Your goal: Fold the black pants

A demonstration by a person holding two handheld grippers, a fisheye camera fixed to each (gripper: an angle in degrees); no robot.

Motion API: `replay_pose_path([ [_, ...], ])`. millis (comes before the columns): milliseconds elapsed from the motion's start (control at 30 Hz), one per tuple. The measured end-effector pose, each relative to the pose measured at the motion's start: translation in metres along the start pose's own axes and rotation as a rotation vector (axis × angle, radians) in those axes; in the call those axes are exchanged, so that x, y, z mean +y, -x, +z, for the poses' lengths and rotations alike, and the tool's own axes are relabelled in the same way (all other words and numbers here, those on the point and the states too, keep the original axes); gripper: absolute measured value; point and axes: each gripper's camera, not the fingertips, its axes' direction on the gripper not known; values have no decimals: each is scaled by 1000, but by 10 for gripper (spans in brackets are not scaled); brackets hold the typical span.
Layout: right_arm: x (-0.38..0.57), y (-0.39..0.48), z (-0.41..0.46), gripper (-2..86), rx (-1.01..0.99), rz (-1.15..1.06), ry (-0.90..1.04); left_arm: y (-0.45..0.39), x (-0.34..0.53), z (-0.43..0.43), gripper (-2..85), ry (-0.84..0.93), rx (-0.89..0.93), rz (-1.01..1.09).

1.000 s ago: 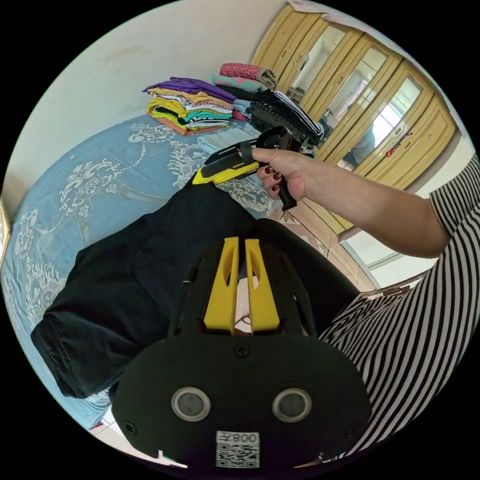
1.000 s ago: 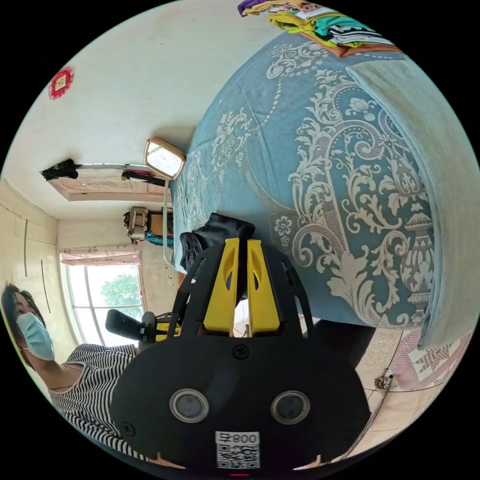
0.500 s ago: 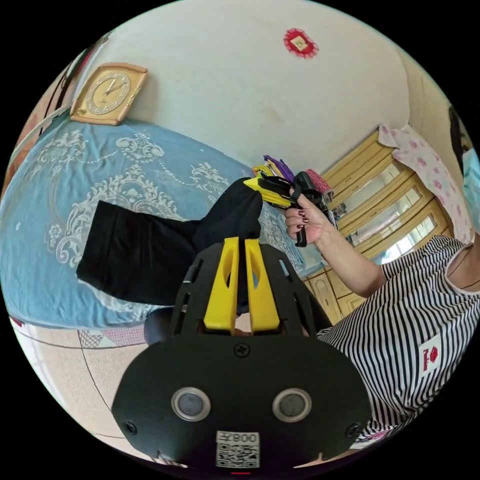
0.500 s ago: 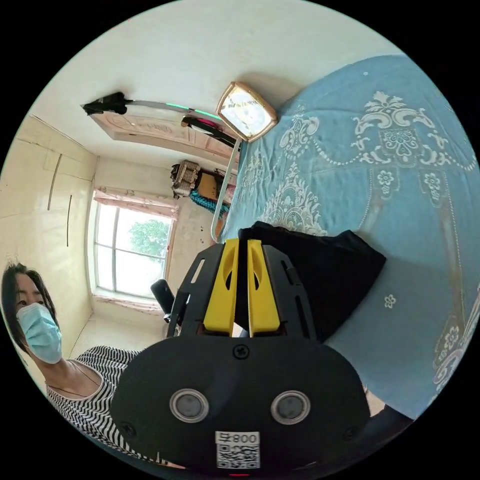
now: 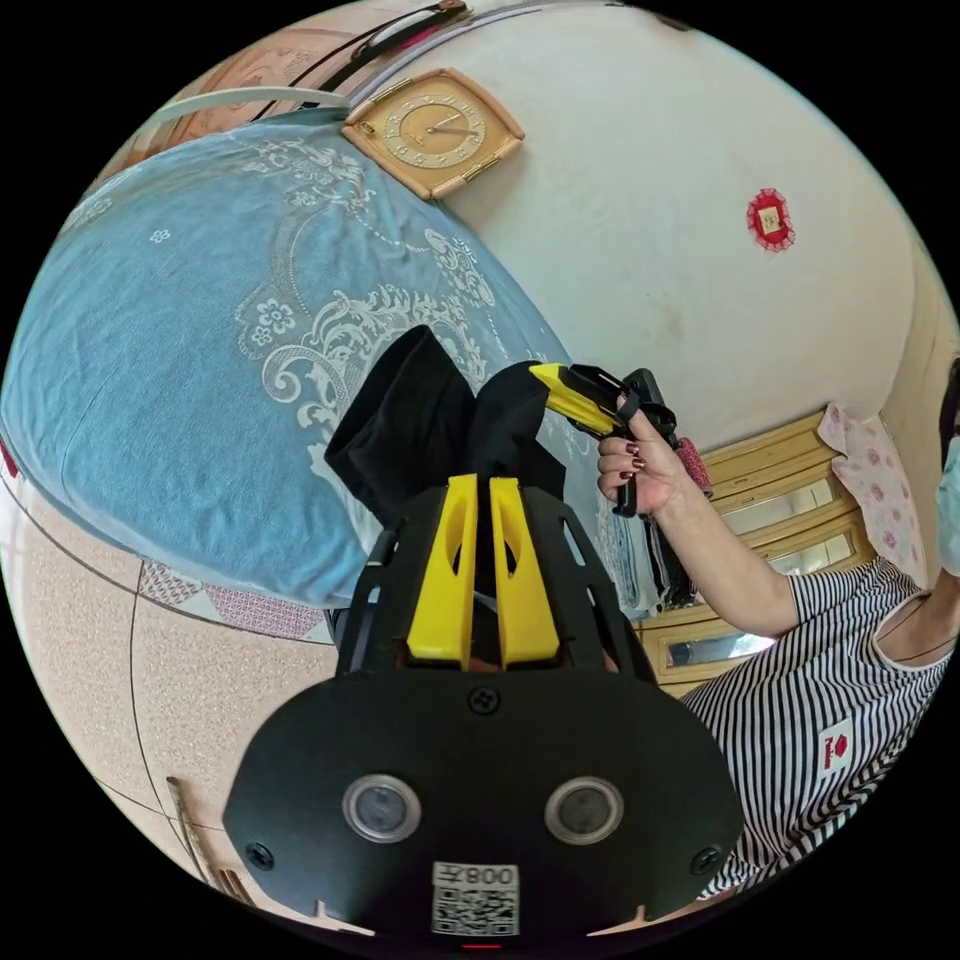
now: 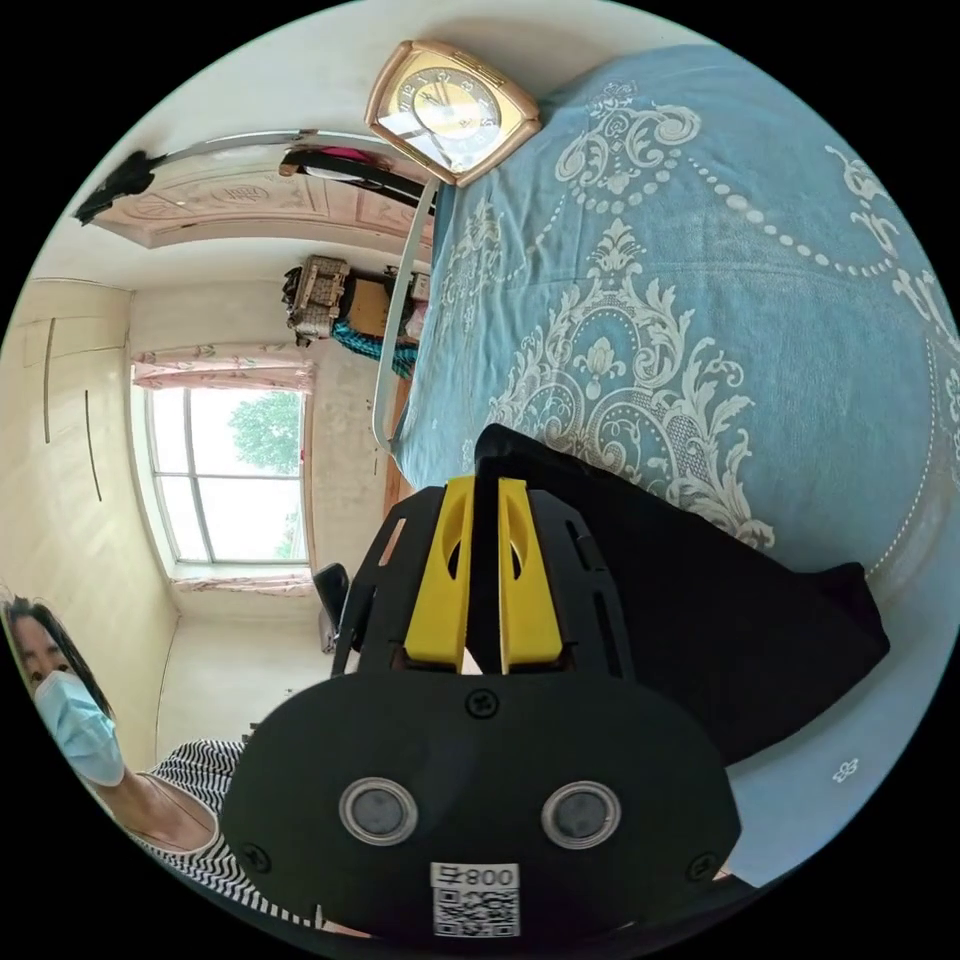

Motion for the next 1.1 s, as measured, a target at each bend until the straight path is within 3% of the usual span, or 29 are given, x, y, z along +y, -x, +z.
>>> replay_pose_path([
  [233,-15,63,3,11,-29,-109,-19,52,11,-8,25,-55,1,-89],
  [467,-44,124,50,1,168,-199,100,80,23,-11,17,-116,51,-150],
  [633,-64,160,85,1,326,-253,166,63,35,-29,4,-250,-70,-91],
  [867,-67,207,120,4,483,-387,198,44,14,29,1,-16,-294,61],
  [1100,-64,243,129,17,500,-528,221,44,20,48,1,-29,-296,66],
])
